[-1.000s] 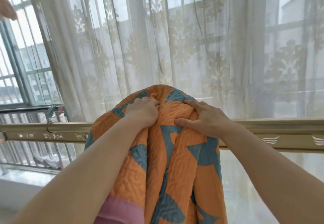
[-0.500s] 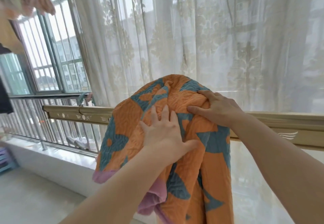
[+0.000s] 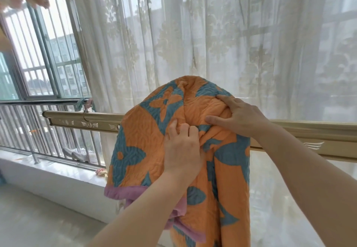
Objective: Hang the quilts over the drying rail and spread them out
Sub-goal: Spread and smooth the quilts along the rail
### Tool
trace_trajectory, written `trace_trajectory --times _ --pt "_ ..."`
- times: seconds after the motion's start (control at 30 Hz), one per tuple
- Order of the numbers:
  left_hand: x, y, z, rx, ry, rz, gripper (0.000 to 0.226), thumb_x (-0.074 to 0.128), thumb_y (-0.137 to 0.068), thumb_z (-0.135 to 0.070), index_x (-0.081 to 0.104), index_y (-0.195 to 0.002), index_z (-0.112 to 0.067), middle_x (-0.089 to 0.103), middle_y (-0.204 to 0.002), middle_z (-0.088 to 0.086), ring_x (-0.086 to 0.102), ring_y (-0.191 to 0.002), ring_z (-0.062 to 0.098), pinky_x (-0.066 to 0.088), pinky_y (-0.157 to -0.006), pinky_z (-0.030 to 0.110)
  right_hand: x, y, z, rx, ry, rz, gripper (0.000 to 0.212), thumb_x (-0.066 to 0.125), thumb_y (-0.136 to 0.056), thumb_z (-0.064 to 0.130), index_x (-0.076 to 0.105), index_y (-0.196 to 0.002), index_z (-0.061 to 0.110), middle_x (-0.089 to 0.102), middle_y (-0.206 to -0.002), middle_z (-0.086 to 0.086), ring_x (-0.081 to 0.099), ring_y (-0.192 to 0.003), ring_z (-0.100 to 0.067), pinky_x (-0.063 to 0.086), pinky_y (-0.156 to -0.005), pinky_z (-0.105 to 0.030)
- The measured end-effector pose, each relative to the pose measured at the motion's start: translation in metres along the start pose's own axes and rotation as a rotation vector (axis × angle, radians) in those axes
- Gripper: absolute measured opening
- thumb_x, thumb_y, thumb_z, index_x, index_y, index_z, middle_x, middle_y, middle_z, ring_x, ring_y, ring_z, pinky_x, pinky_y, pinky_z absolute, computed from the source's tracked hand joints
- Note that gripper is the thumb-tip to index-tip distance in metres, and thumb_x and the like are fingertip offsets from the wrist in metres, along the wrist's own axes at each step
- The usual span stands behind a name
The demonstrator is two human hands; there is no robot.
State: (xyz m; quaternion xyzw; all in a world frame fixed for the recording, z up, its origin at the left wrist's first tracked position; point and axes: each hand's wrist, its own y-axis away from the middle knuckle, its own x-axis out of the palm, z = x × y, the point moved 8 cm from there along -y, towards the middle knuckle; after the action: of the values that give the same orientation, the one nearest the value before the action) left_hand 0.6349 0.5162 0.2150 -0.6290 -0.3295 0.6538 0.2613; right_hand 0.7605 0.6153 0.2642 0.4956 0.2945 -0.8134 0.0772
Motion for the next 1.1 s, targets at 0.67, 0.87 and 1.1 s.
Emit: trace_trajectory --times 0.67,0.87,1.1 --pt "-0.033 -0.135 0.006 0.136 -0.185 0.389 0.025 0.046 -0.091 -0.024 0.059 -0.112 -0.027 0.057 -0.119 0.005 0.056 -0.107 0.029 0.045 -0.086 0.039 -0.008 0.043 0.007 -0.016 0.024 -0.018 0.091 0.036 -0.077 0.08 -0.002 -0.15 0.041 -0.002 -0.162 0.001 0.03 -0.14 -0.031 0.031 -0.109 -0.04" --pt "-0.009 -0.122 -0.018 0.24 -0.266 0.529 0.023 0.048 -0.09 -0.025 0.059 -0.11 -0.029 0.062 -0.11 -0.002 0.056 -0.097 0.023 0.039 -0.07 0.033 -0.007 0.049 0.004 0.018 0.089 0.011 0.079 0.027 -0.083 0.076 0.006 -0.15 0.04 0.02 -0.158 0.005 0.038 -0.135 -0.026 0.033 -0.108 -0.044" --pt "-0.034 -0.114 -0.027 0.202 -0.029 0.446 0.031 0.055 -0.087 -0.026 0.053 -0.116 -0.014 0.06 -0.111 0.004 0.056 -0.096 0.023 0.043 -0.076 0.032 -0.01 0.027 0.038 -0.094 0.192 -0.07 0.059 0.024 -0.091 0.042 0.012 -0.149 0.039 0.022 -0.157 0.011 0.019 -0.144 -0.016 0.029 -0.108 -0.049"
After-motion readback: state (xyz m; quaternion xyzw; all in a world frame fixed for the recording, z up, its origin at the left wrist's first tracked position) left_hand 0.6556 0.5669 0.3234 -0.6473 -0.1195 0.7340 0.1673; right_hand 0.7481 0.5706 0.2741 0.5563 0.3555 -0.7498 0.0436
